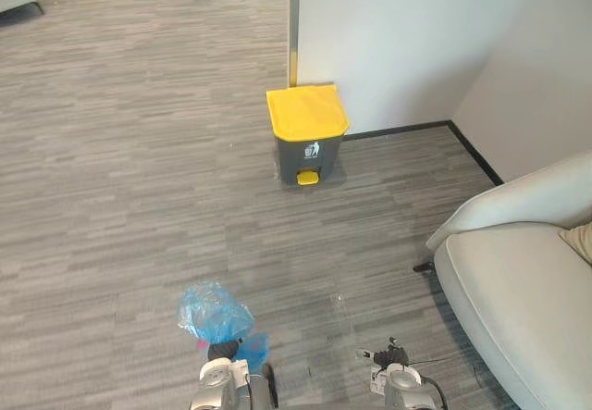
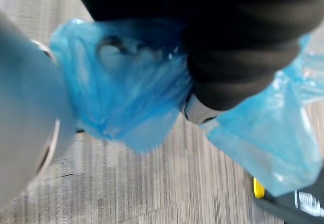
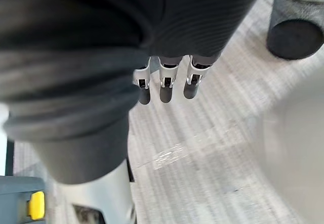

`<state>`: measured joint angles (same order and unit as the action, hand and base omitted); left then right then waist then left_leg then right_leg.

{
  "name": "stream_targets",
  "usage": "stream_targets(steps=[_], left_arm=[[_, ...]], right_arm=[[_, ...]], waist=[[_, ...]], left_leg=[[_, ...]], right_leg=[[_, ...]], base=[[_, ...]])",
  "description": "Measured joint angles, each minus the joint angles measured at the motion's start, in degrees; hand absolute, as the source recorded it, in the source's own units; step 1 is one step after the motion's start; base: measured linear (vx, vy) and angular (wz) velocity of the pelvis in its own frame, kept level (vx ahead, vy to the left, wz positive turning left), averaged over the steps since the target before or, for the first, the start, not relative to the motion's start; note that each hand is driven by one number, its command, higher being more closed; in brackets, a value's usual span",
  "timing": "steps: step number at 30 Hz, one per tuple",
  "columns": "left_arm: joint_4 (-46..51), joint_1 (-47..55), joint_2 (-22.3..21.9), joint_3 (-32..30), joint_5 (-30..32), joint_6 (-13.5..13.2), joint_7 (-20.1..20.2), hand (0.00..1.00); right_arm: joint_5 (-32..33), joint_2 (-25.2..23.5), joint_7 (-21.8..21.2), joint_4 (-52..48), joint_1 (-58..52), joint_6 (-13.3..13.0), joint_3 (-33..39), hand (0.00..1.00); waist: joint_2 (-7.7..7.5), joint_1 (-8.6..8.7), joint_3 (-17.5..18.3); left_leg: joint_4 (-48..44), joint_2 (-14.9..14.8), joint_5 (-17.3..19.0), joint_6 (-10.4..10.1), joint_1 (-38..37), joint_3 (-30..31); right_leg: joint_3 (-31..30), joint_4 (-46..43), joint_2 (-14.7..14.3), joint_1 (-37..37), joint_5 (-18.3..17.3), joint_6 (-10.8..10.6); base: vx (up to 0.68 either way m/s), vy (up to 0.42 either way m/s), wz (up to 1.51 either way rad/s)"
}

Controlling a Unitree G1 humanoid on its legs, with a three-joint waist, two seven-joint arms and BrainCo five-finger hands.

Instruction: Gather rubbish on tea table into small bin, then transfer packed bag to large trash can.

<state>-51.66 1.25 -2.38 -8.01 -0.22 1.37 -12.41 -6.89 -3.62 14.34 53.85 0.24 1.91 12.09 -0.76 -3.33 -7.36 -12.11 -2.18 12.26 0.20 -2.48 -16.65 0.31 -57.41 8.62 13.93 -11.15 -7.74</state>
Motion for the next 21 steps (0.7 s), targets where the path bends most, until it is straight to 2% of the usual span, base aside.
stream_targets(steps=[2, 3, 6, 7, 8, 9, 10, 12, 13, 15, 16, 17, 19, 20, 21], left_arm=[[-0.22, -0.45, 0.05, -0.01, -0.02, 0.63, -0.23, 1.00], [-0.93, -1.20, 0.15, -0.04, -0.02, 0.67, -0.28, 1.00], [-2.11, -1.46, 0.40, 0.00, 0.02, 0.66, -0.19, 1.00], [-2.56, -1.56, 0.82, 0.04, 0.02, 0.65, -0.17, 1.00], [-2.60, -1.75, 1.41, 0.09, 0.05, 0.57, -0.08, 1.00], [-3.50, -2.33, 1.24, 0.08, 0.08, 0.61, -0.06, 1.00], [-4.07, -2.11, 0.95, -0.02, 0.09, 0.56, 0.24, 1.00], [-4.06, -1.49, 0.31, 0.04, 0.12, 0.57, 0.21, 1.00], [-4.03, -1.43, 0.30, -0.02, 0.11, 0.57, 0.23, 1.00], [-2.92, -1.36, -0.84, -0.69, 0.03, 0.57, 0.21, 1.00], [-1.85, -0.85, -0.81, -1.00, 0.02, 0.51, 0.37, 1.00], [-0.93, -0.51, -0.86, -2.19, 0.02, 0.49, 0.28, 1.00], [1.01, 0.03, -0.83, -2.37, 0.00, 0.43, 0.24, 1.00], [1.67, -0.02, -0.91, -2.15, -0.01, 0.28, 0.29, 1.00], [1.80, -0.14, -0.90, -2.17, -0.01, 0.28, 0.30, 1.00]], right_arm=[[-0.35, -0.02, 0.03, -1.25, -0.04, -0.19, 0.18, 0.00], [-1.21, 0.00, -0.08, -1.38, 0.40, -0.17, 0.39, 0.00], [-2.12, -0.01, -0.16, -0.95, 1.20, -0.27, 1.34, 0.00], [-2.13, 0.01, -0.17, -0.61, 1.68, -0.28, 1.48, 0.00], [-2.12, 0.04, -0.21, 0.05, 1.52, -0.28, 1.85, 0.00], [-2.16, 0.59, -0.35, 0.41, 2.47, -0.29, 2.42, 0.00], [-2.21, 1.63, -0.32, 1.40, 3.93, -0.19, 3.08, 0.00], [-2.19, 1.67, -0.21, 2.10, 4.03, -0.11, 3.63, 0.00], [-2.14, 1.60, -0.21, 1.76, 3.69, -0.15, 3.60, 0.00], [-2.02, 1.47, -0.19, 1.31, 2.67, -0.09, 3.16, 0.00], [-1.96, 1.32, -0.16, 1.22, 2.65, -0.04, 1.85, 0.00], [-1.93, 0.98, -0.14, 1.22, 2.41, 0.05, 0.94, 0.00], [-1.69, 0.53, -0.12, 1.24, 2.27, 0.39, 0.70, 0.00], [-1.46, 0.38, -0.03, 1.22, 2.15, 0.41, 0.99, 0.00], [-1.39, 0.29, 0.06, 1.07, 2.19, 0.43, 1.25, 0.00]], waist=[[0.04, 0.44, -0.12], [-0.13, 0.49, -0.46], [-0.31, 1.41, -0.78], [-0.49, 2.33, -0.91], [-1.54, 3.05, -1.52], [-0.10, 3.23, -2.39], [1.63, 2.52, -2.46], [2.43, 2.66, -2.58], [2.53, 2.94, -2.54], [2.66, 2.92, -2.55], [2.88, 2.63, -2.60], [2.77, 2.43, -2.61], [2.49, 1.71, -2.70], [1.82, 0.80, -2.95], [1.82, 0.37, -2.93]], left_leg=[[2.96, 0.09, 0.75, 0.01, -3.54, -0.07], [4.48, 0.05, 1.03, -0.14, -6.03, 0.01], [6.28, -0.18, 1.13, 0.03, -9.67, 1.40], [6.94, -0.16, 1.89, 0.19, -10.94, 3.45], [7.73, 0.82, 3.04, -1.04, -12.57, 6.07], [8.05, -0.20, 4.23, -1.84, -14.11, 7.85], [6.90, -1.47, 4.15, -1.85, -14.13, 9.24], [1.39, -2.51, 3.85, -2.33, -12.55, 10.15], [-7.39, -3.50, 3.43, -3.27, -9.08, 11.40], [-25.82, -5.82, -2.21, -11.14, -1.14, 12.59], [-35.52, -8.42, -2.40, -11.60, 3.42, 11.42], [-39.99, -10.27, -0.98, -9.64, 6.55, 9.23], [-39.79, -11.66, 1.47, -7.34, 10.55, 5.11], [-33.61, -11.79, 2.87, -5.61, 11.88, 1.52], [-27.15, -11.10, 2.87, -5.35, 12.64, 0.27]], right_leg=[[4.69, 0.05, 0.32, 4.42, -1.03, 1.75], [8.15, 3.56, 0.27, 6.92, -2.09, 3.34], [11.74, 19.14, -1.28, 8.17, -0.94, 4.81], [10.91, 29.20, -2.46, 7.62, 2.97, 5.05], [9.74, 36.73, -2.87, 5.99, 9.51, 5.96], [10.00, 35.53, -3.93, 5.07, 10.18, 8.25], [10.39, 34.25, -4.83, 5.07, 7.77, 8.87], [11.46, 31.86, -4.86, 4.23, 3.99, 9.53], [12.53, 32.32, -4.82, 2.21, 2.62, 9.55], [13.43, 35.82, -5.64, -2.69, 1.68, 9.97], [13.44, 38.61, -6.73, -6.27, 0.84, 10.84], [13.20, 40.87, -7.47, -9.32, 0.57, 11.20], [12.62, 43.77, -7.50, -13.31, 0.95, 10.58], [11.73, 45.01, -6.88, -15.35, 1.12, 10.30], [11.25, 45.66, -6.25, -16.66, 1.14, 10.14]], base=[[0.41, 0.078, -0.02], [0.38, 0.005, 0.08], [0.40, -0.072, 0.33], [0.46, -0.182, 0.77], [0.47, -0.198, 0.75], [0.47, -0.181, 0.35], [0.41, -0.173, 0.04], [0.39, -0.181, 0.12], [0.47, -0.225, 0.44], [0.48, -0.201, 0.36], [0.41, -0.088, -0.01], [0.40, -0.057, -0.13], [0.33, -0.005, -0.35], [0.37, 0.044, -0.48], [0.45, 0.107, -0.49]])
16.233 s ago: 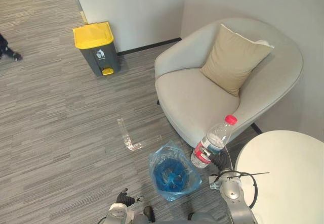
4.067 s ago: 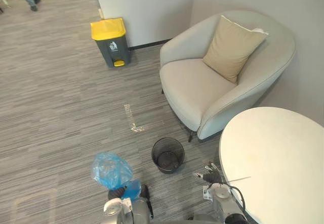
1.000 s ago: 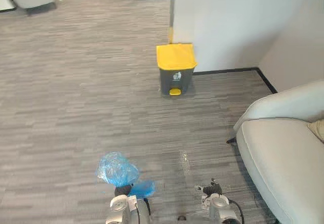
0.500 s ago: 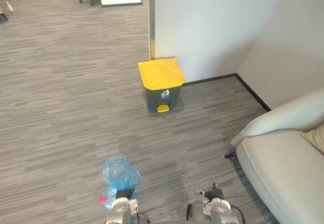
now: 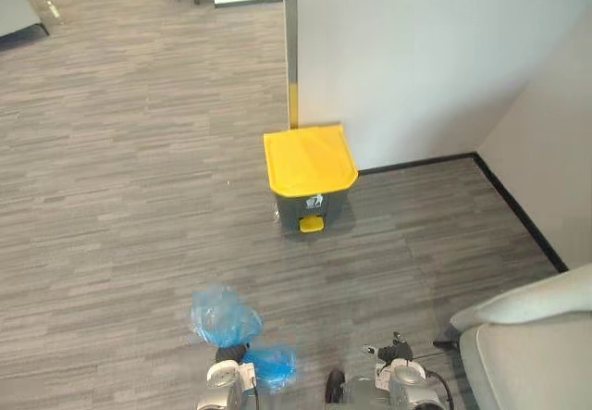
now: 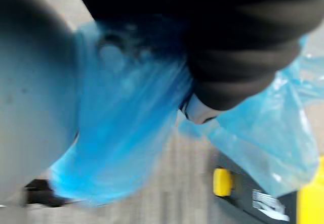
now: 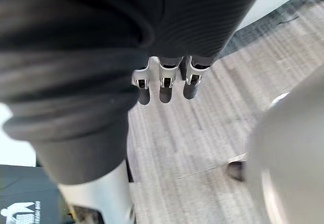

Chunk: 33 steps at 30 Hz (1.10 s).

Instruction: Gather rubbish on tea table into small bin, then transfer packed bag to large trash can.

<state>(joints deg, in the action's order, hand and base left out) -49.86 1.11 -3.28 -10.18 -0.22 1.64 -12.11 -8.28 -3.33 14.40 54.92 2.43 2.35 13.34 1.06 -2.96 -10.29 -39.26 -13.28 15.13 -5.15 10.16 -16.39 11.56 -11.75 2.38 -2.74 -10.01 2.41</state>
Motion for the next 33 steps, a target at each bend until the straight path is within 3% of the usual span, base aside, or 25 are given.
stream_targets(steps=[2, 3, 4, 6, 9, 10, 11, 12, 13, 14, 16, 19, 20, 21, 22, 23, 25, 26, 27, 28, 29, 31, 33], left_arm=[[0.38, -0.10, -0.02, 0.02, -0.01, 0.01, 0.01, 1.00], [0.31, 0.21, -0.06, 0.06, -0.04, 0.01, 0.01, 1.00], [0.37, 0.16, -0.03, 0.01, -0.09, -0.03, -0.03, 1.00], [0.19, -0.28, 0.55, 0.08, -0.06, -0.06, -0.05, 1.00], [-0.40, -0.05, 0.29, 0.17, 0.03, 0.03, -0.04, 1.00], [-0.37, 0.26, 0.27, 0.72, 0.09, 0.02, -0.08, 1.00], [-0.41, 0.56, 0.78, 2.11, 0.12, 0.05, -0.06, 1.00], [-0.43, 0.76, 1.14, 2.88, 0.12, 0.08, -0.05, 1.00], [-0.59, 1.08, 1.64, 3.48, 0.12, 0.30, -0.11, 1.00], [-0.83, 1.10, 2.01, 3.48, 0.12, 0.40, -0.11, 1.00], [-1.43, 0.98, 2.31, 3.36, 0.12, 0.38, -0.11, 1.00], [-2.64, 0.85, 2.42, 3.22, 0.12, 0.39, -0.10, 1.00], [-2.78, 0.97, 2.41, 3.23, 0.12, 0.38, -0.05, 1.00], [-2.85, 1.26, 2.58, 3.15, 0.14, 0.34, -0.01, 1.00], [-3.77, 0.62, 1.92, 2.36, 0.17, 0.29, -0.06, 1.00], [-4.30, 0.47, 0.74, 2.15, 0.18, 0.29, 0.04, 1.00], [-4.32, 0.58, 0.15, 2.24, 0.53, 0.30, 0.08, 1.00], [-4.31, 0.54, 0.19, 2.23, 0.70, 0.32, 0.12, 1.00], [-3.84, 0.18, 0.08, 2.29, 0.76, 0.30, 0.32, 1.00], [-3.44, 0.23, 0.08, 2.25, 0.76, 0.28, 0.57, 1.00], [-2.86, 0.46, 0.09, 2.21, 0.77, 0.25, 1.12, 1.00], [-2.65, 0.54, 0.12, 2.25, 0.80, 0.27, 1.20, 1.00], [-2.42, 0.09, 0.13, 2.33, 0.91, 0.27, 1.21, 1.00]], right_arm=[[0.51, -0.02, 0.14, -0.15, 0.02, 0.00, 0.15, 0.00], [0.51, 0.12, 0.20, -0.10, -0.28, 0.00, 0.15, 0.00], [0.51, 0.21, 0.21, 0.13, -0.59, 0.09, 0.05, 0.00], [0.48, -0.31, 0.08, 0.16, -1.16, 0.43, 0.05, 0.00], [0.47, -0.67, 0.05, 0.06, -1.23, 0.42, 0.24, 0.00], [0.43, -0.43, -0.04, 0.00, -1.19, 0.37, 0.14, 0.00], [0.42, -0.32, -0.20, -0.10, -1.46, 0.34, -0.06, 0.00], [0.42, -0.31, -0.26, -0.12, -1.61, 0.35, -0.07, 0.00], [0.36, -0.22, -0.43, -1.47, -2.46, 0.29, -0.13, 0.00], [0.32, -0.20, -0.36, -2.20, -2.86, 0.09, -0.05, 0.00], [0.27, -0.21, -0.40, -2.50, -3.31, -0.30, 0.02, 0.00], [-0.54, -0.15, -0.50, -2.29, -2.22, -0.31, 0.08, 0.00], [-0.60, -0.18, -0.54, -2.12, -2.23, -0.32, 0.09, 0.00], [-0.62, -0.34, -0.55, -1.67, -2.58, -0.33, 0.07, 0.00], [-0.63, 0.42, -0.84, -1.07, -2.03, -0.29, 0.37, 0.00], [-0.67, 1.46, -0.81, 0.01, -0.98, -0.35, 1.50, 0.00], [-0.64, 1.50, -0.74, 0.53, -0.69, -0.21, 2.24, 0.00], [-0.65, 1.46, -0.76, 0.37, -0.78, -0.27, 2.20, 0.00], [-0.61, 1.32, -0.73, 0.35, -1.35, -0.12, 2.14, 0.00], [-0.56, 1.19, -0.67, 0.37, -1.38, -0.07, 2.11, 0.00], [-0.54, 1.12, -0.58, 0.60, -1.92, -0.04, 2.09, 0.00], [-0.51, 0.96, -0.49, 0.65, -1.88, -0.05, 2.16, 0.00], [-0.46, 1.18, -0.34, 0.63, -2.39, -0.02, 2.26, 0.00]], waist=[[-0.25, -0.23, 0.03], [0.50, -0.32, 0.54], [-0.21, -0.70, 0.97], [-2.38, -0.34, 2.27], [-2.98, -0.74, 2.64], [-2.65, -0.74, 2.65], [-2.45, -0.55, 2.59], [-2.24, -0.35, 2.44], [-2.06, -0.12, 2.33], [-2.37, 0.10, 2.44], [-2.64, 0.55, 2.49], [-2.19, 1.34, 2.37], [-2.39, 1.45, 2.43], [-3.61, 1.74, 2.81], [-2.56, 1.69, 2.39], [-0.18, 1.30, 3.05], [1.19, 1.21, 2.80], [1.23, 1.45, 2.70], [1.00, 1.34, 2.44], [0.73, 0.91, 2.30], [0.63, 0.31, 2.40], [-0.16, 0.35, 2.73], [-1.31, 0.37, 2.87]], left_leg=[[12.80, 2.25, -1.89, 0.96, 1.05, -0.18], [21.38, 3.46, -10.53, 0.92, 0.91, 1.25], [21.05, 4.34, -11.73, 1.92, 0.57, 1.15], [22.30, 7.55, -10.25, 3.56, -0.22, 0.18], [23.11, 9.49, -7.63, 4.76, -2.86, -1.38], [24.99, 10.12, -6.08, 4.89, -5.57, -1.81], [26.19, 10.64, -5.20, 5.13, -7.95, -1.93], [26.61, 10.85, -4.76, 5.18, -9.33, -1.69], [26.89, 11.13, -3.44, 5.13, -11.62, -1.38], [27.00, 11.23, -2.83, 5.12, -13.57, -0.87], [28.37, 11.27, -2.07, 5.12, -16.85, 0.07], [31.58, 10.61, -2.06, 5.09, -21.18, 2.56], [32.53, 10.91, -1.90, 4.82, -22.44, 3.72], [32.69, 12.10, -1.34, 3.90, -22.69, 5.26], [32.78, 11.67, -0.40, 2.75, -24.10, 7.01], [32.27, 9.96, -0.45, 2.58, -23.79, 7.84], [27.36, 8.34, -0.34, 2.37, -22.03, 7.72], [22.88, 7.56, -0.38, 2.02, -20.25, 7.82], [10.83, 5.40, -1.33, -0.26, -15.65, 7.67], [5.29, 4.13, -1.51, -1.67, -13.67, 7.44], [0.40, 2.46, -1.00, -1.97, -11.85, 6.87], [0.32, 0.71, -0.26, -0.67, -8.85, 3.29], [11.23, 0.20, -1.38, 1.13, -8.23, -0.09]], right_leg=[[-1.25, 1.10, 1.46, -1.99, -0.54, -1.79], [-2.39, 1.88, 1.51, -3.17, -1.67, -4.01], [-3.61, 2.09, 2.21, -3.67, -2.43, -5.27], [-4.11, 2.11, 5.28, -4.03, -2.33, -5.67], [-5.04, -2.16, 7.67, -3.57, -1.17, -7.35], [-7.02, -11.38, 8.43, -0.01, -0.88, -8.15], [-7.81, -22.75, 9.35, 4.66, 1.64, -10.55], [-8.35, -28.66, 9.82, 7.45, 2.92, -11.30], [-9.29, -38.15, 9.95, 12.16, 2.66, -10.57], [-8.65, -41.97, 9.82, 14.71, 1.39, -9.68], [-6.08, -42.50, 8.96, 18.34, -1.23, -8.68], [-1.57, -30.46, 5.73, 21.54, -3.15, -5.80], [-1.49, -22.26, 4.10, 21.20, -0.57, -4.99], [-2.85, -14.77, 3.46, 19.89, 5.35, -3.80], [-2.01, -15.37, 3.24, 19.20, 3.96, -0.84], [-2.10, -14.35, 1.57, 18.28, 2.61, -0.63], [-0.88, -12.01, 0.51, 16.42, 1.86, -0.07], [-0.32, -10.57, 0.13, 14.82, 1.76, 0.11], [0.30, -7.30, -0.72, 11.07, 1.65, 0.48], [0.59, -6.18, -1.02, 9.21, 1.45, 0.87], [0.71, -5.17, -1.49, 7.19, 1.13, 1.36], [0.81, -3.37, -1.11, 5.39, 1.14, 1.33], [0.96, -2.47, 0.30, 4.10, 1.37, 0.68]], base=[[0.37, 0.177, -0.40], [0.35, 0.229, -0.46], [0.44, 0.272, -0.20], [0.40, 0.248, 0.11], [0.28, 0.182, -0.14], [0.30, 0.241, -0.29], [0.30, 0.231, -0.21], [0.33, 0.196, 0.08], [0.32, 0.104, 0.26], [0.33, 0.075, 0.33], [0.37, -0.007, 0.38], [0.40, -0.102, 0.48], [0.41, -0.166, 0.70], [0.42, -0.190, 0.57], [0.40, -0.152, 0.34], [0.45, -0.175, 0.06], [0.31, -0.129, 0.05], [0.34, -0.172, 0.33], [0.33, -0.157, 0.30], [0.37, -0.139, 0.08], [0.26, -0.033, -0.14], [0.26, 0.007, -0.08], [0.18, 0.062, -0.02]])
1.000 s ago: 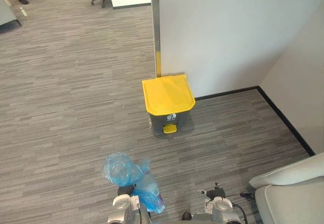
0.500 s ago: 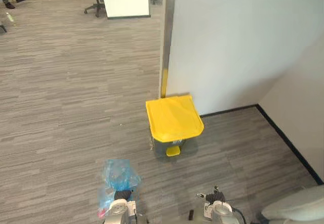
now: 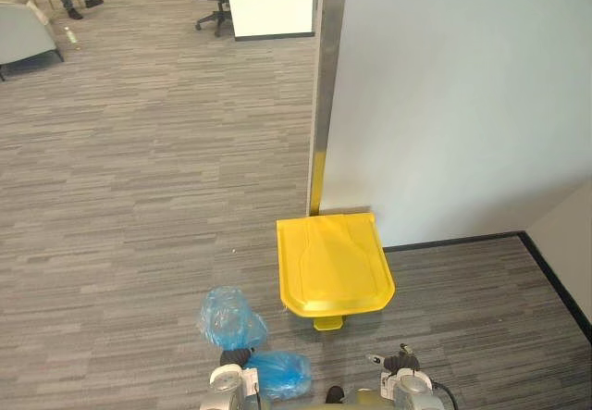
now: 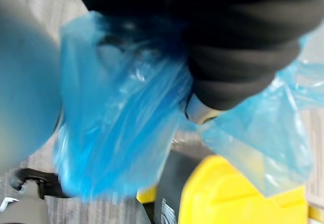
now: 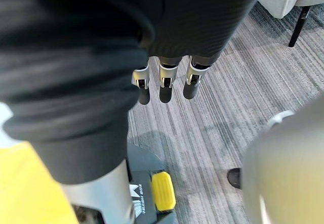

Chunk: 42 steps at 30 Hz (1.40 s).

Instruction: Gather rubbish on tea table into small bin, then transfer packed bag to large trash can.

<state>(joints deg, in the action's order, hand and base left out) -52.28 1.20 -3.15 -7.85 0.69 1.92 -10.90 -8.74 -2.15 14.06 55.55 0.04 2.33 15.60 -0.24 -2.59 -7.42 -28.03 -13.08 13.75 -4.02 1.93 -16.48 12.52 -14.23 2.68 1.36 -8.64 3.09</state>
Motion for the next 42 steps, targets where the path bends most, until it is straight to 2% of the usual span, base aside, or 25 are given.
stream_targets(steps=[1, 2, 4, 7, 11, 17, 21, 25, 26, 27, 28, 30, 31, 32, 34, 36, 37, 38, 39, 41, 42], left_arm=[[-0.06, -0.27, -0.01, 0.16, 0.00, 0.03, 0.00, 1.00], [-0.61, -0.36, 0.09, 0.47, 0.02, 0.05, -0.03, 1.00], [-1.57, -0.49, 0.56, 2.29, 0.13, 0.09, -0.07, 1.00], [-2.47, -0.53, 1.69, 4.69, 0.25, 0.08, -0.05, 1.00], [-4.17, -0.53, 3.33, 4.95, 0.35, 0.07, -0.14, 1.00], [-5.66, -0.39, 5.17, 4.68, 0.41, 0.03, -0.20, 1.00], [-5.47, 0.07, 5.34, 3.62, 0.55, -0.05, -0.21, 1.00], [-3.91, 0.22, 5.85, 2.03, 0.57, -0.27, -0.21, 1.00], [-3.71, 0.28, 6.00, 1.38, 0.55, -0.36, -0.19, 1.00], [-3.54, 0.39, 5.88, 0.76, 0.55, -0.37, -0.20, 1.00], [-3.32, 0.27, 5.51, 0.08, 0.56, -0.38, -0.27, 1.00], [-3.48, -0.04, 5.34, -0.05, 0.57, -0.33, -0.22, 1.00], [-3.52, -0.23, 5.42, -0.07, 0.58, -0.33, -0.21, 1.00], [-3.54, -0.99, 5.31, -0.07, 0.72, -0.32, -0.16, 1.00], [-3.59, -2.10, 4.95, -0.12, 0.85, -0.32, -0.14, 1.00], [-3.54, -2.83, 4.02, -0.43, 0.88, -0.41, -0.16, 1.00], [-3.52, -2.88, 3.83, -0.63, 0.95, -0.46, -0.15, 1.00], [-3.55, -3.26, 2.87, -1.51, 0.98, -0.62, -0.16, 1.00], [-3.46, -3.55, 2.11, -2.09, 1.00, -0.64, -0.16, 1.00], [-3.48, -4.00, 1.36, -2.33, 1.10, -0.72, -0.14, 1.00], [-3.58, -3.85, 0.98, -2.73, 1.35, -0.73, -0.13, 1.00]], right_arm=[[0.02, 0.12, 0.06, -0.11, -0.08, 0.01, 0.12, 0.00], [0.10, 0.44, 0.08, 0.35, -0.17, 0.11, 0.73, 0.00], [0.36, 0.16, 0.10, 0.60, -0.18, 0.38, 1.51, 0.00], [0.37, 0.33, 0.08, 2.00, -0.10, 0.44, 2.49, 0.00], [0.35, 0.39, 0.02, 2.75, 0.23, 0.36, 2.53, 0.00], [0.27, 0.86, 0.04, 4.19, 1.16, 0.03, 2.34, 0.00], [-0.05, 0.67, 0.07, 4.02, 1.12, 0.01, 1.44, 0.00], [-0.07, -0.06, 0.09, 1.96, -0.12, 0.11, -0.26, 0.00], [0.05, -0.08, 0.12, 1.48, -0.53, 0.21, -0.06, 0.00], [0.00, -0.05, 0.10, 1.50, -0.45, 0.34, -0.11, 0.00], [-0.10, 0.67, 0.04, 1.35, 0.12, 0.38, -0.11, 0.00], [0.00, 0.97, 0.09, 1.25, 0.51, 0.35, 0.14, 0.00], [0.04, 0.75, 0.10, 1.04, 0.68, 0.28, 0.38, 0.00], [0.21, -0.04, 0.29, -0.05, 0.74, 0.07, 0.94, 0.00], [0.76, -0.46, 0.50, -0.66, 0.79, -0.28, 1.47, 0.00], [1.85, -0.65, 0.68, -0.54, 0.71, -0.17, 2.47, 0.00], [2.07, -0.65, 0.70, -0.51, 0.46, -0.10, 2.62, 0.00], [2.14, -0.19, 0.67, -0.47, 0.26, -0.07, 3.53, 0.00], [2.12, 0.00, 0.69, -0.74, 1.01, -0.12, 4.53, 0.00], [2.59, 0.06, 0.70, -1.84, 1.40, -0.27, 7.32, 0.00], [2.65, -0.04, 0.69, -2.32, 1.35, -0.18, 8.75, 0.00]], waist=[[0.47, 0.03, 0.43], [0.36, 0.09, 0.75], [0.10, 0.59, 1.16], [0.14, 0.64, 1.21], [0.21, 0.63, 1.37], [-0.01, 0.63, 1.16], [-1.06, 0.55, 0.43], [-3.80, 0.51, -0.82], [-4.36, 0.47, -1.27], [-4.35, 0.45, -1.28], [-2.93, 0.35, -2.07], [-2.17, 0.32, -2.57], [-2.26, 0.27, -2.61], [-2.85, 0.34, -3.02], [-3.96, 0.36, -3.65], [-4.67, 0.35, -4.10], [-4.75, 0.35, -4.11], [-3.57, 0.05, -4.56], [-1.62, -0.18, -4.99], [-0.30, 0.39, -6.08], [0.15, 0.47, -6.09]], left_leg=[[5.79, -0.13, -3.74, 0.55, 0.01, -0.28], [9.76, 0.88, -4.50, -0.96, -0.67, 0.73], [14.35, 2.82, -4.95, -1.60, -2.45, 1.28], [17.51, 5.06, -5.29, -1.13, -4.26, 1.45], [20.46, 6.74, -5.54, -0.90, -6.18, 0.46], [25.60, 8.28, -7.66, 0.05, -7.25, -1.84], [25.98, 9.33, -7.51, 0.30, -9.15, -3.30], [25.29, 13.12, -5.19, 2.57, -10.21, -2.45], [26.43, 14.58, -4.73, 3.35, -11.46, -1.36], [27.20, 14.81, -4.70, 3.65, -12.40, -1.26], [27.33, 13.86, -4.94, 4.34, -13.77, -1.21], [23.67, 10.54, -3.22, 4.64, -13.57, -0.26], [22.35, 9.81, -2.59, 4.79, -12.84, 0.29], [19.21, 8.54, -0.91, 4.52, -11.53, 1.36], [14.98, 8.42, 1.66, 4.23, -10.27, 2.42], [8.60, 8.75, 6.47, 3.11, -9.87, 4.16], [6.60, 8.89, 8.17, 2.46, -9.88, 5.06], [3.49, 8.36, 10.86, 1.41, -9.93, 6.35], [2.60, 6.86, 11.81, 0.42, -9.79, 6.98], [2.74, 6.66, 12.64, -0.27, -9.95, 9.12], [2.70, 6.30, 12.72, -0.18, -10.13, 10.60]], right_leg=[[0.14, 0.26, -0.02, -0.06, -0.11, -0.82], [-0.52, 0.69, 0.12, 0.01, -0.20, -2.26], [-0.76, 2.38, 0.96, -0.24, 0.61, -3.71], [-0.88, 4.50, 2.38, -1.66, 1.63, -5.31], [-3.39, 4.81, 2.87, -1.31, 2.51, -6.08], [-7.33, 6.74, 2.79, 1.23, 5.74, -6.37], [-8.95, 5.27, 3.55, 1.25, 5.91, -6.82], [-9.88, -4.67, 8.29, 4.75, 1.27, -8.89], [-9.53, -6.99, 9.53, 4.99, 0.91, -9.22], [-9.09, -8.77, 9.69, 5.64, 1.23, -9.21], [-7.48, -14.26, 9.44, 8.50, 2.63, -8.56], [-5.59, -14.90, 6.15, 11.44, 2.20, -7.93], [-5.23, -14.45, 5.32, 12.95, 2.53, -8.06], [-4.66, -11.07, 4.04, 15.95, 4.37, -8.36], [-3.86, -5.51, 3.98, 17.32, 5.81, -8.72], [-4.12, -5.29, 4.48, 16.40, 5.58, -8.21], [-4.40, -5.18, 4.43, 15.11, 4.30, -7.66], [-4.07, -6.24, 4.25, 14.38, 2.61, -7.83], [-3.35, -8.88, 3.48, 14.90, 0.22, -8.80], [-2.60, -12.28, 3.38, 15.56, -0.99, -8.64], [-1.28, -14.31, 3.53, 15.66, -2.72, -7.67]], base=[[0.18, 0.133, -0.03], [0.15, 0.141, 0.03], [0.09, 0.150, 0.12], [0.03, 0.166, 0.09], [-0.01, 0.101, -0.19], [-0.07, 0.053, -0.32], [-0.12, 0.055, -0.27], [-0.15, 0.066, 0.03], [-0.08, 0.058, 0.12], [-0.03, 0.076, -0.07], [-0.01, 0.082, -0.15], [0.01, 0.077, -0.01], [0.04, 0.029, 0.17], [0.09, -0.006, 0.24], [0.18, -0.082, 0.34], [0.22, -0.155, 0.51], [0.34, -0.219, 0.44], [0.35, -0.194, 0.26], [0.34, -0.169, 0.24], [0.24, -0.101, 0.47], [0.27, -0.110, 0.54]])
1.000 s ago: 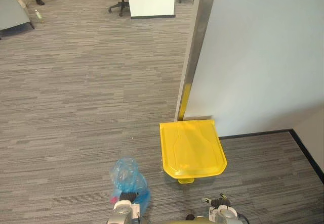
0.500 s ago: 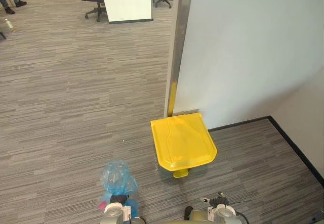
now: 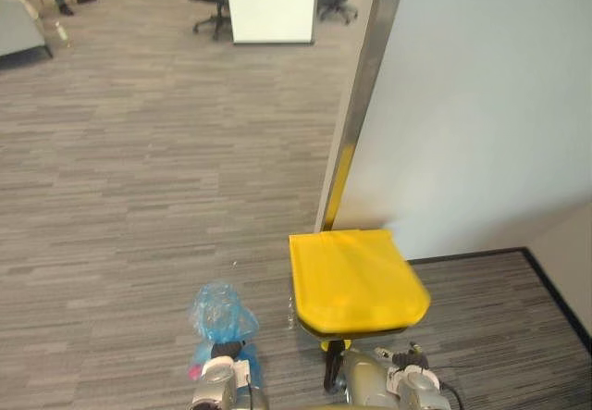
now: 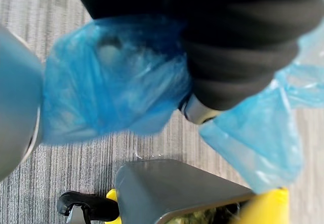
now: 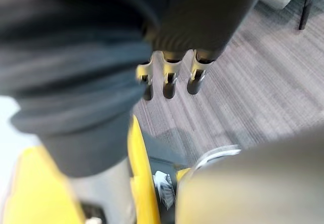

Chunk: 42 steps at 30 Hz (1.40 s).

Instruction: Gather rubbish on tea table into small bin, then transfer packed bag to large trash can.

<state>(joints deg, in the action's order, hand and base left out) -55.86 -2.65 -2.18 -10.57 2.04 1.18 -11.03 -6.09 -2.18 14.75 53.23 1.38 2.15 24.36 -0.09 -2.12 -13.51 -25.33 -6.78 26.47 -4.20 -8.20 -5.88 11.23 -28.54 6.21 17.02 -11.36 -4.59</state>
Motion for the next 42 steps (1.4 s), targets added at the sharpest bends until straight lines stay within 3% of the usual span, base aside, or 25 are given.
stream_targets(steps=[5, 10, 13, 17, 24, 33, 42], left_arm=[[0.12, -0.45, -0.82, -2.01, 0.19, 0.75, -0.03, 1.00], [2.20, -1.12, -0.63, -1.53, 0.07, 0.73, 0.00, 1.00], [3.40, -0.97, -0.25, 1.26, -0.03, 0.72, -0.02, 1.00], [6.69, 0.20, -0.12, 5.13, -1.22, 0.69, -0.11, 1.00], [14.89, 2.34, 1.90, 10.83, -2.44, 0.35, -1.20, 1.00], [26.53, 1.52, 3.89, 20.20, -5.80, -1.04, -1.15, 1.00], [40.78, -5.75, 3.68, 29.13, -13.33, -3.07, -1.13, 1.00]], right_arm=[[1.83, -0.01, 0.96, 0.05, 0.04, 0.59, 0.19, 0.00], [2.28, 0.03, 0.84, -0.13, 0.66, 0.58, -4.17, 0.00], [3.77, -0.31, 0.84, -0.96, 1.46, 0.56, -8.85, 0.00], [4.80, -0.63, 0.98, -9.58, 2.41, 0.46, -14.91, 0.00], [5.20, 1.30, 3.30, -24.01, 7.40, -1.65, -16.83, 0.00], [8.51, 3.28, 4.59, -25.58, 16.16, -1.25, -17.82, 0.00], [13.40, 5.16, 6.65, -26.71, 28.17, -0.36, -15.87, 0.00]], waist=[[0.75, -1.10, 0.61], [0.09, -1.19, 2.12], [-0.21, -1.17, 3.04], [0.75, -1.46, 3.72], [1.20, -1.72, 4.09], [1.53, -2.75, 3.56], [0.93, -2.84, -0.89]], left_leg=[[-0.80, -2.59, -0.55, -0.71, 0.11, 0.54], [2.50, -1.86, -1.01, -1.49, 1.09, 0.40], [2.17, -0.99, -1.68, -1.66, 4.07, 1.75], [-1.90, -1.19, -1.72, -1.60, 8.98, 2.07], [-0.53, -1.92, -3.46, -1.69, 12.45, 1.92], [0.48, -2.82, -3.53, -1.87, 14.40, 1.82], [-4.90, -4.86, -3.30, -2.42, 20.23, 4.83]], right_leg=[[2.15, -1.68, -1.32, -0.29, -2.18, 1.89], [2.14, -0.66, -0.40, 1.41, -1.74, 2.01], [2.77, 0.71, 0.59, 2.78, -0.47, 1.84], [3.86, 0.97, 1.14, 4.53, 0.30, 2.03], [4.23, 2.41, 0.55, 7.76, 2.48, 2.62], [4.22, 4.96, -1.10, 9.29, 4.83, 1.71], [6.91, 4.75, -2.12, 11.22, 5.15, 2.13]], base=[[0.25, -0.069, 0.05], [0.08, 0.045, 0.03], [-0.03, 0.041, 0.22], [-0.07, 0.003, 0.21], [-0.06, -0.086, 0.02], [-0.07, -0.077, -0.03], [-0.03, -0.074, 0.10]])
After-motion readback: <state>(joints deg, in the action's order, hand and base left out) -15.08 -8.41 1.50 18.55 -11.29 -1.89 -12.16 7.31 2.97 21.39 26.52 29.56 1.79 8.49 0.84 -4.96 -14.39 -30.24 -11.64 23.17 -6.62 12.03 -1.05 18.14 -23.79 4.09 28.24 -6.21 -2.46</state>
